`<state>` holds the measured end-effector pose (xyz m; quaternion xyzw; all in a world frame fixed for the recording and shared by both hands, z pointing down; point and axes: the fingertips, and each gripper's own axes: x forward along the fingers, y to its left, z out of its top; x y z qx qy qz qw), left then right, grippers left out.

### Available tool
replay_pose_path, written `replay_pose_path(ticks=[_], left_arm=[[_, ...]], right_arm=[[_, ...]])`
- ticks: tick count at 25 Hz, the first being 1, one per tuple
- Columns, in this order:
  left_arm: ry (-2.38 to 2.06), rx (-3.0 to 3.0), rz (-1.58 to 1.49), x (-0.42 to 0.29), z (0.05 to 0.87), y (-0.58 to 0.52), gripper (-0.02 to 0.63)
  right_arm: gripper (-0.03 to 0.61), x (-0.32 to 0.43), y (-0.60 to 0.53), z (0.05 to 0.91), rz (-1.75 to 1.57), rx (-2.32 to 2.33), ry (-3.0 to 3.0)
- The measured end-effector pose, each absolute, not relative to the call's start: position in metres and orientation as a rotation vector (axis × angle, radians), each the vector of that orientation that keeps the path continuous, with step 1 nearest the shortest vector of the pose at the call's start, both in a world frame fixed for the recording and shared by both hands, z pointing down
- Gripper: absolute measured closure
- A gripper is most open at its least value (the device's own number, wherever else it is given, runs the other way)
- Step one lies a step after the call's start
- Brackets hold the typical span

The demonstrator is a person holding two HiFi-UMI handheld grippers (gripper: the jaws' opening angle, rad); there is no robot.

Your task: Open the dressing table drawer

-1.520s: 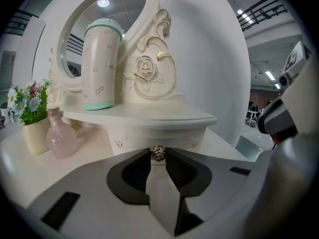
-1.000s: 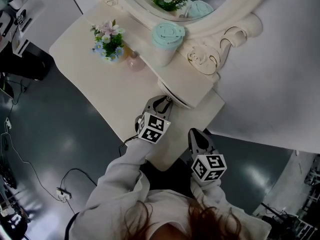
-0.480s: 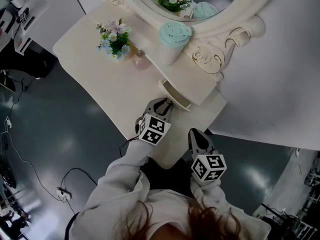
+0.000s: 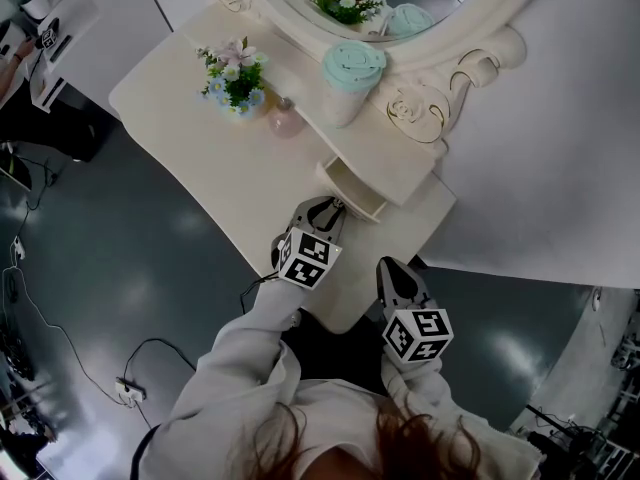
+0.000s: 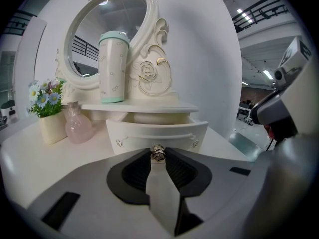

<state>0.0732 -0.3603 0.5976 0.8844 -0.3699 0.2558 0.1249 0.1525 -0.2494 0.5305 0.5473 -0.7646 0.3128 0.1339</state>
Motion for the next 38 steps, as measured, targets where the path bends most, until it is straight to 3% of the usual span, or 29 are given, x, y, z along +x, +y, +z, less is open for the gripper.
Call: replay_pose_path(ticks=[29,31,38], left_arm=[[-1.07,2.541,0.741,0.048,0.594,-0.331,0.506],[-1.066,2.515,0.71,0.043,0.593,-0.325,0.479],[-1.089,2.459,0.613,0.014,0.587,-0.292,0.469]], right_arm=[[0.535,0.136,-0.211,0.518,0.881,1.617,-2.246],[0.535,0.135,-0.207,0.515,0.874,1.627,-2.249],[0.535,0.126,-0.186,0.508,0.852,1.655,-2.266]])
